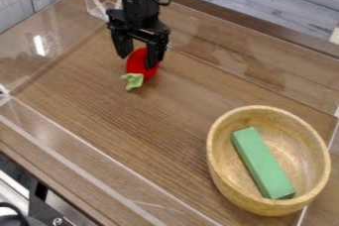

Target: Move the red object to the right side of the table

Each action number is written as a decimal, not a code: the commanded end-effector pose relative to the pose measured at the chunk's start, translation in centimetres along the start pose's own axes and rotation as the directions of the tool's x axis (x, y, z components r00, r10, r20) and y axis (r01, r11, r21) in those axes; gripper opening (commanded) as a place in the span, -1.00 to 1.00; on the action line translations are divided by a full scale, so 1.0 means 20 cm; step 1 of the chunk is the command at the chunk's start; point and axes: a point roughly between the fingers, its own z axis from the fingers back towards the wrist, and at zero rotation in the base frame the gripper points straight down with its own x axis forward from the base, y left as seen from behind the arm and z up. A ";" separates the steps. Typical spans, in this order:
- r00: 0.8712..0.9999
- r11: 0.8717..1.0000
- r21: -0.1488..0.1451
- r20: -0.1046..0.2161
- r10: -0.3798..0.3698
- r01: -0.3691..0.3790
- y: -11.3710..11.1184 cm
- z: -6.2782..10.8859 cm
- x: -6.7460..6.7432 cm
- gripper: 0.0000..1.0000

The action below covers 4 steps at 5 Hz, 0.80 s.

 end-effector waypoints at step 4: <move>0.999 1.000 0.008 0.047 -0.008 0.008 0.03 0.07 0.05 1.00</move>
